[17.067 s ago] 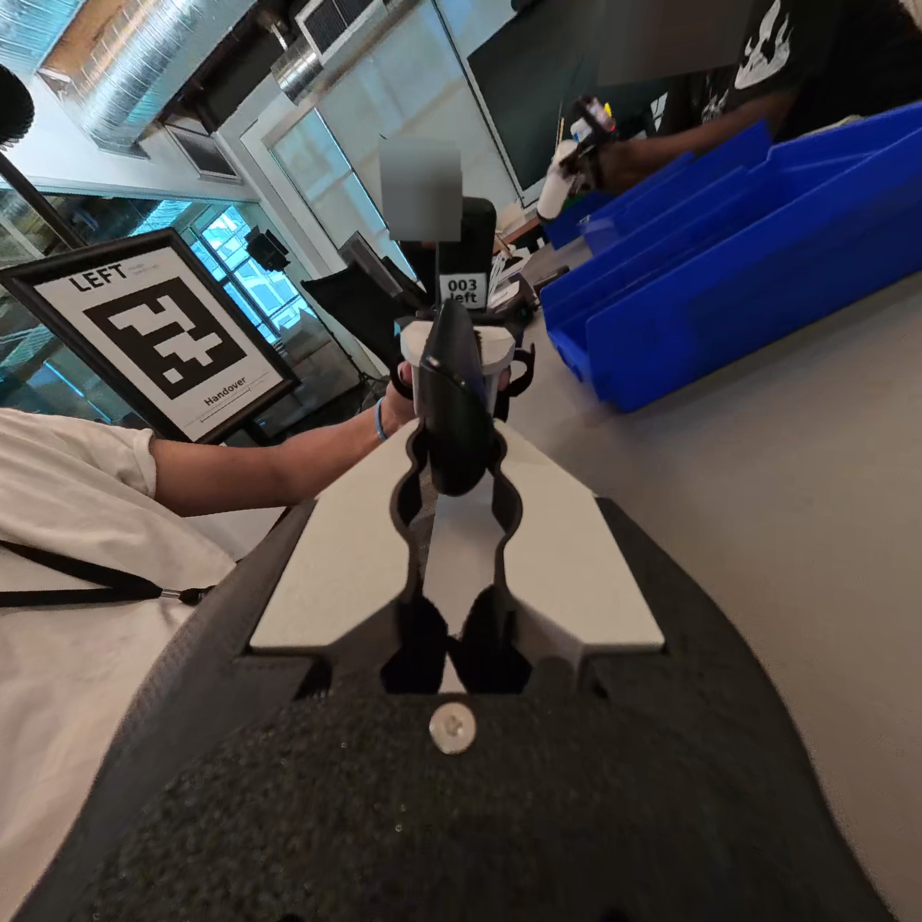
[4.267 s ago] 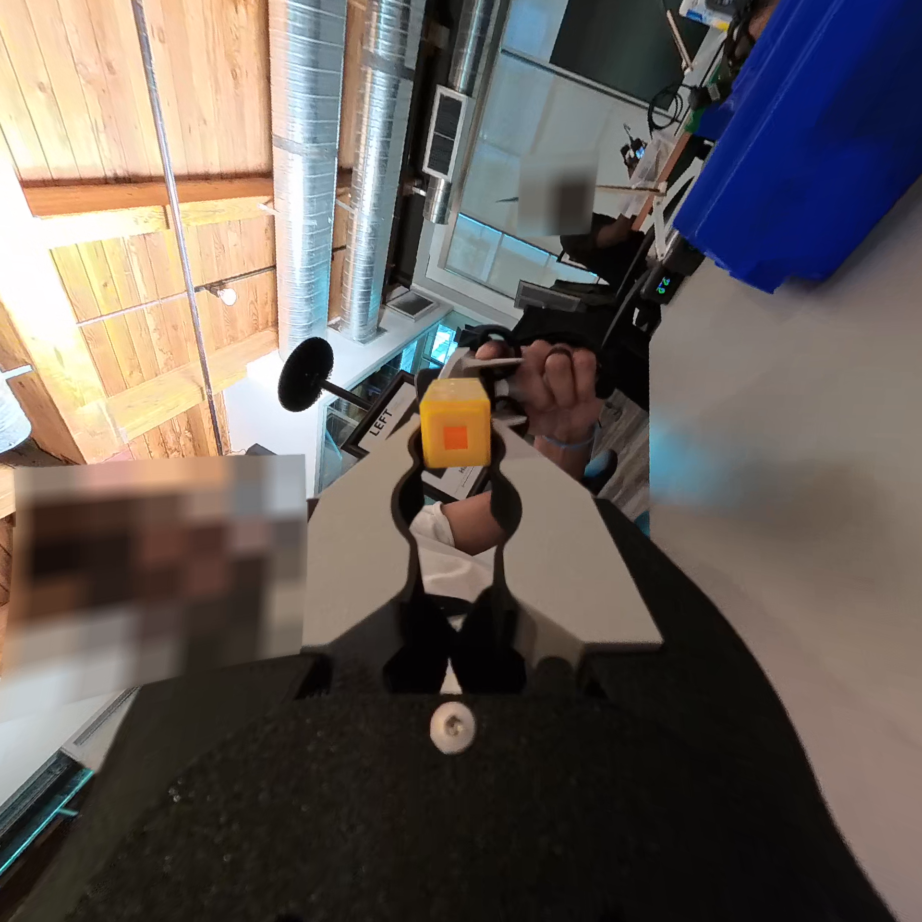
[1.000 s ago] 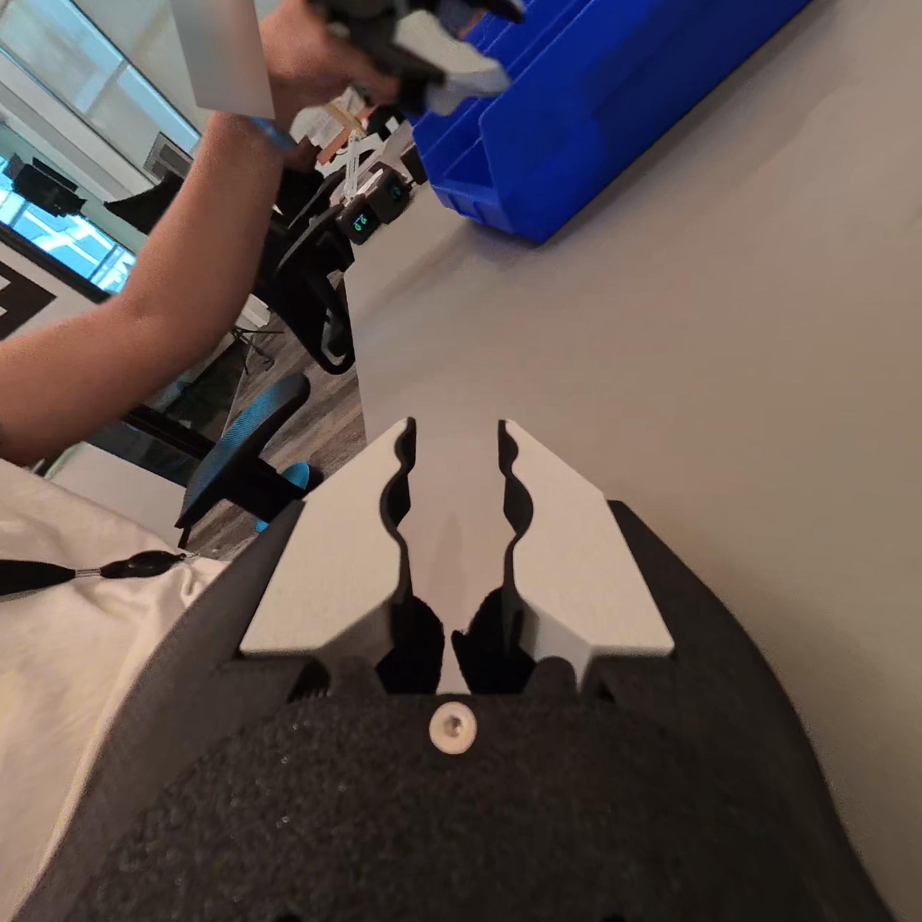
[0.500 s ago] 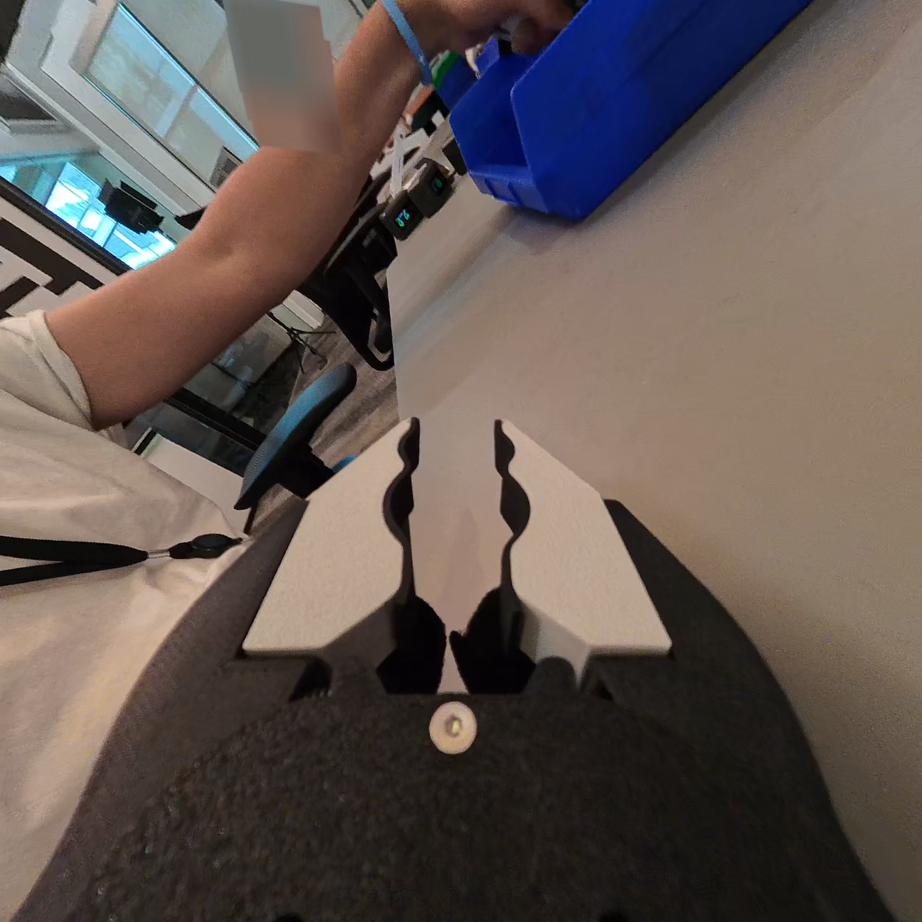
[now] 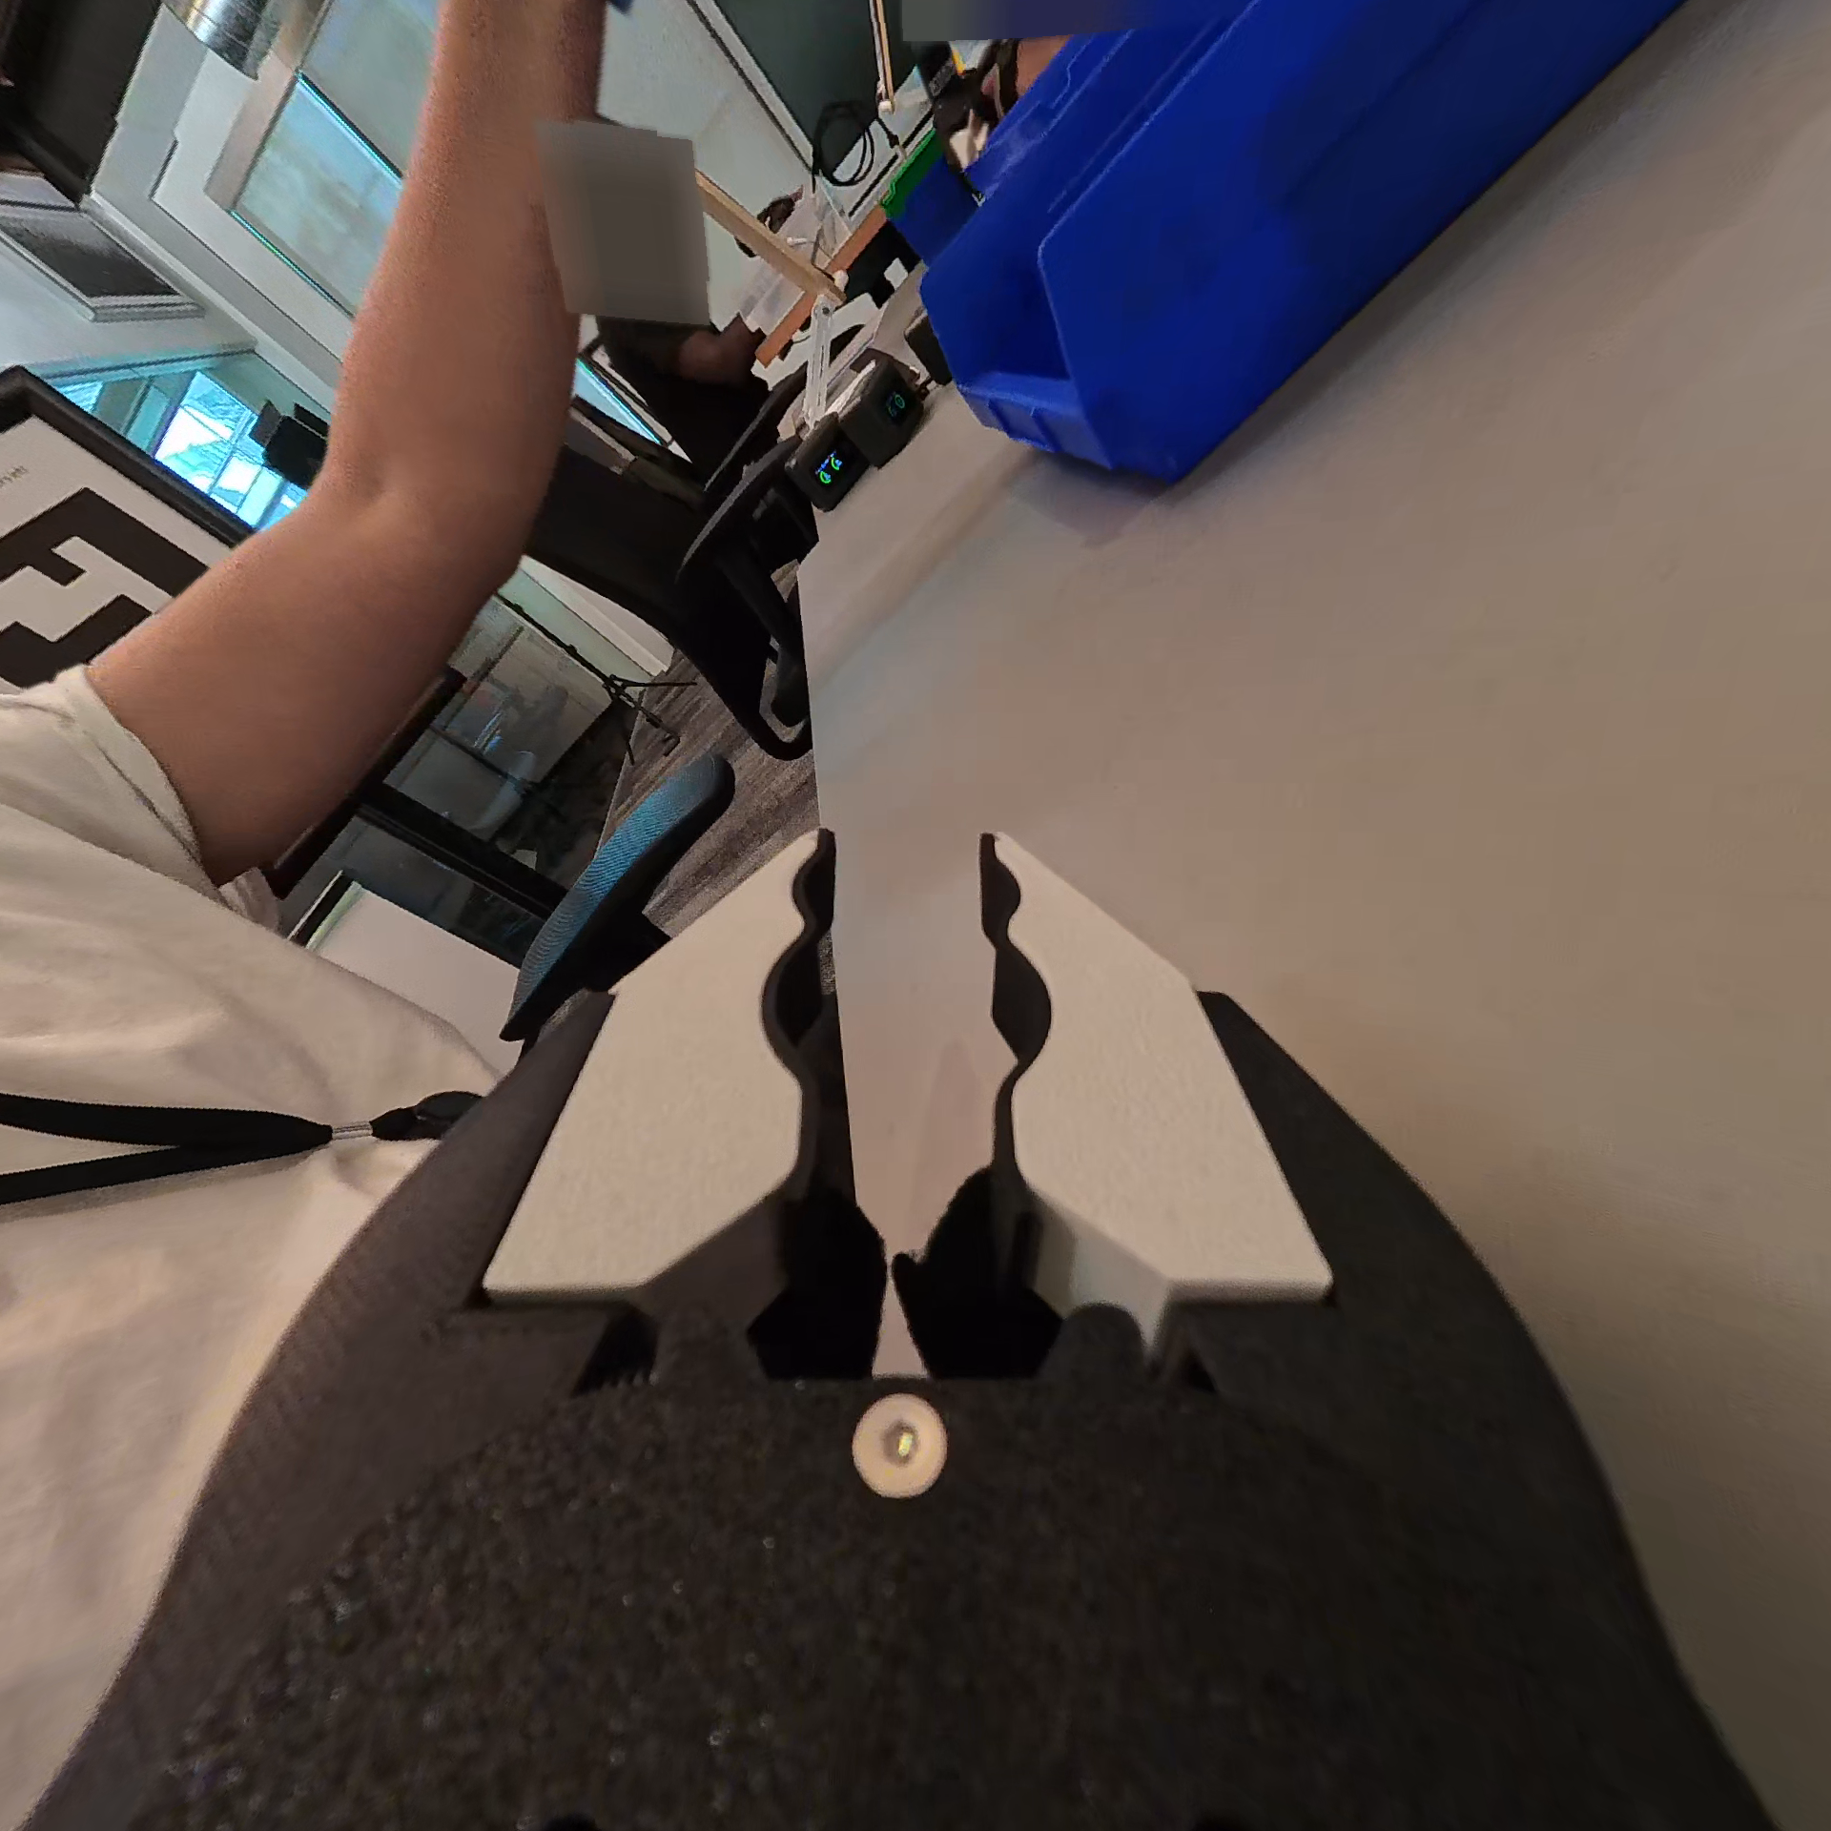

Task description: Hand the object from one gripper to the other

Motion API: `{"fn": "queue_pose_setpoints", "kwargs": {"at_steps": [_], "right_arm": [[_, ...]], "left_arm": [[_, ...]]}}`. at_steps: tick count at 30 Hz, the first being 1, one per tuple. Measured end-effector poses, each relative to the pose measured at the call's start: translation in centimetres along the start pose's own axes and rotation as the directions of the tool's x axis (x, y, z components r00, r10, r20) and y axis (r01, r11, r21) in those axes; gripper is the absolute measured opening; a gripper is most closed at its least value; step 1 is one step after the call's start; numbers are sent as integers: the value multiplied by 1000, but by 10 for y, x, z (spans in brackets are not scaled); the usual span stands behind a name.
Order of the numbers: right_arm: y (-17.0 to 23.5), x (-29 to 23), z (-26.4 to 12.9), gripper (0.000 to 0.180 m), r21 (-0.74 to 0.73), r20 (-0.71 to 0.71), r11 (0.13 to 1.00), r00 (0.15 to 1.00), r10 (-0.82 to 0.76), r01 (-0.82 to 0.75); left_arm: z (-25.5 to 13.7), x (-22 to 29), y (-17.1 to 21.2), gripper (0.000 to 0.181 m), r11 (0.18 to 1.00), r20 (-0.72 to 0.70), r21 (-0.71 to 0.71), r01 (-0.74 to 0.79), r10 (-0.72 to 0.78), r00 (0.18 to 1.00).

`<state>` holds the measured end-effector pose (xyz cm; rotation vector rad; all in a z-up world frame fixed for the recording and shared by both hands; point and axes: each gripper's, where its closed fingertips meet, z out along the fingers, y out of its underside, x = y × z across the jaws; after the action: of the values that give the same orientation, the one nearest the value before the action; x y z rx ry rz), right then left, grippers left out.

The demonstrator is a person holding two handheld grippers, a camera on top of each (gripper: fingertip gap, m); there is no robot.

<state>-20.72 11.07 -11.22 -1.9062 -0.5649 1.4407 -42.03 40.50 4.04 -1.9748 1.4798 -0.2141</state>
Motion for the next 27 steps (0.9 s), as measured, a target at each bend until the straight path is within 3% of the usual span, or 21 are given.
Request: {"fn": "queue_pose_setpoints", "kwargs": {"at_steps": [1, 10, 15, 20, 27], "right_arm": [[-1, 0, 0, 29, 1, 2, 1000, 1000, 1, -1], [-15, -4, -3, 29, 27, 10, 1000, 1000, -8, 7], [-85, -27, -20, 34, 147, -70, 973, 984, -167, 176], [-179, -70, -32, 43, 228, -187, 864, 891, -413, 448], [-267, -125, -21, 71, 182, -259, 785, 799, -542, 592]], "left_arm": [[-16, -1, -14, 3, 999, 5, 44, -2, 2, 1000], [-151, -3, -143, 4, 910, 84, 414, -24, -12, 996], [-202, 14, -213, 4, 851, 110, 524, -28, -35, 993], [-224, 50, -272, 4, 836, 73, 548, -16, -29, 997], [-203, 126, -317, 4, 866, -6, 492, -89, 105, 994]]}}
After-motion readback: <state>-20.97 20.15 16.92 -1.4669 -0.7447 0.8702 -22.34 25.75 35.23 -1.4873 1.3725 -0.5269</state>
